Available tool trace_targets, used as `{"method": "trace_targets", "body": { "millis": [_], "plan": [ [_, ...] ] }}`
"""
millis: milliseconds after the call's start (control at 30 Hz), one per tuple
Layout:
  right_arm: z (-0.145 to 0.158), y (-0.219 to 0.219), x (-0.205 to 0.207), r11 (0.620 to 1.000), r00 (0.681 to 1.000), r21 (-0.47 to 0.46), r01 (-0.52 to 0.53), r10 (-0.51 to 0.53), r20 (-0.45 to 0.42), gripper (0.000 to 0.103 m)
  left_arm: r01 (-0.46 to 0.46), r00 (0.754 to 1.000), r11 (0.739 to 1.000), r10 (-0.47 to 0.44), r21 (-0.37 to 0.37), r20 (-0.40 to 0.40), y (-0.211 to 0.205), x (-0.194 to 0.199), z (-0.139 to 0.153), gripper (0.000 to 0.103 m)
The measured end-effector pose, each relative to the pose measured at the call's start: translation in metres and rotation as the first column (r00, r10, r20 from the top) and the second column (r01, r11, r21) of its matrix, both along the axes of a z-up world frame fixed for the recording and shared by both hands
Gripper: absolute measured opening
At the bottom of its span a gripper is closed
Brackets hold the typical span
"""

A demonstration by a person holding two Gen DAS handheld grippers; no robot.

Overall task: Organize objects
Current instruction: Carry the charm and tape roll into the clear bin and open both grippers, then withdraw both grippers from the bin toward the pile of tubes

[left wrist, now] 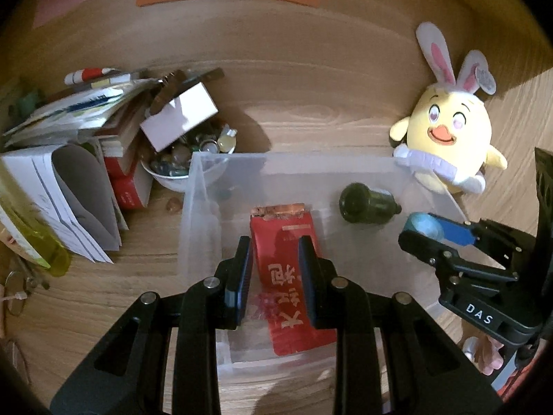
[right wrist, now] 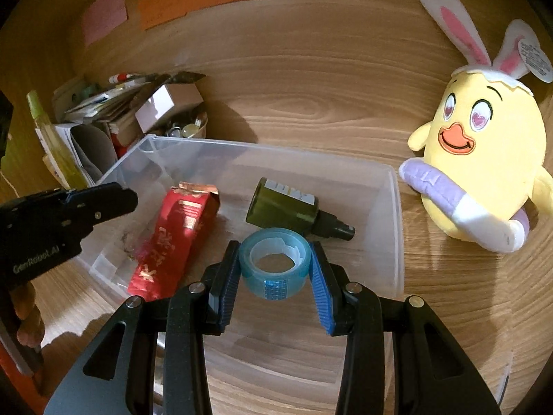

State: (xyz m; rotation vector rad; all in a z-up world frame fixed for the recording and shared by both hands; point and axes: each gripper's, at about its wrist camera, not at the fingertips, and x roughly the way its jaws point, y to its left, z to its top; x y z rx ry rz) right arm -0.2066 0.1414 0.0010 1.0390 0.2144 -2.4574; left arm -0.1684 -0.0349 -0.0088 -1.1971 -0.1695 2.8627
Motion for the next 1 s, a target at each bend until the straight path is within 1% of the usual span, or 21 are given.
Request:
{"method": "trace_targets", "body": {
  "millis": [200,267,300,333,400,433,500,600,633,667,733,800,867,900,1000],
  "plan": [
    [-0.001,-0.005,-0.001,1.000,1.000,0.012,-0.003,0.003,-0.004,0.036,0.010,1.000,1.000,-0.010,-0.011,0.003,0.003,0.002,0.001,0.027],
    [-0.001,-0.005,0.000,1.000,1.000,0.007,-0.006,0.006,-0.001,0.036,0.013,1.000,1.000,-0.013,-0.015,0.000,0.004,0.004,0.002,0.029],
    [-0.001,-0.005,0.000,1.000,1.000,0.006,-0.008,0.008,0.002,0.036,0.014,1.000,1.000,-0.014,-0.015,-0.003,0.005,0.005,0.003,0.033],
    [-0.001,-0.005,0.000,1.000,1.000,0.004,-0.011,0.011,0.003,0.036,0.014,1.000,1.000,-0.014,-0.017,-0.006,0.005,0.007,0.004,0.041],
    [-0.001,-0.005,0.001,1.000,1.000,0.007,-0.015,0.015,0.005,0.042,0.008,1.000,1.000,-0.008,-0.024,-0.015,0.006,0.009,0.006,0.051],
    [0.000,-0.005,0.002,1.000,1.000,0.004,-0.016,0.016,0.003,0.047,0.007,1.000,1.000,-0.008,-0.028,-0.021,0.007,0.010,0.007,0.051],
    [0.002,-0.005,0.004,1.000,1.000,0.000,-0.018,0.018,-0.004,0.050,0.010,1.000,0.999,-0.011,-0.031,-0.023,0.008,0.013,0.010,0.053],
    [0.008,-0.003,0.010,1.000,1.000,-0.004,-0.022,0.022,-0.023,0.054,0.001,0.999,1.000,-0.002,-0.028,-0.036,0.008,0.019,0.015,0.064],
    [0.011,-0.001,0.012,1.000,0.999,-0.008,-0.023,0.023,-0.027,0.058,-0.005,0.999,0.999,0.004,-0.032,-0.045,0.008,0.023,0.018,0.068],
    [0.015,0.002,0.015,1.000,0.999,-0.017,-0.022,0.021,-0.036,0.059,-0.011,0.999,0.999,0.009,-0.037,-0.054,0.008,0.026,0.020,0.069],
    [0.020,0.006,0.020,0.999,0.999,-0.028,-0.023,0.021,-0.045,0.060,-0.021,0.997,0.999,0.018,-0.043,-0.071,0.008,0.034,0.025,0.076],
    [0.026,0.012,0.027,0.999,0.998,-0.042,-0.024,0.021,-0.055,0.062,-0.023,0.996,0.999,0.018,-0.048,-0.084,0.007,0.042,0.029,0.077],
    [0.032,0.019,0.035,0.998,0.998,-0.053,-0.022,0.019,-0.068,0.070,-0.024,0.996,0.998,0.019,-0.051,-0.087,0.006,0.050,0.030,0.084],
    [0.034,0.022,0.039,0.998,0.997,-0.058,-0.020,0.016,-0.076,0.071,-0.026,0.996,0.998,0.021,-0.051,-0.091,0.006,0.054,0.031,0.088],
    [0.039,0.031,0.054,0.999,0.995,-0.052,-0.011,0.005,-0.104,0.072,-0.027,0.995,0.997,0.020,-0.069,-0.096,0.008,0.068,0.031,0.089]
  ]
}}
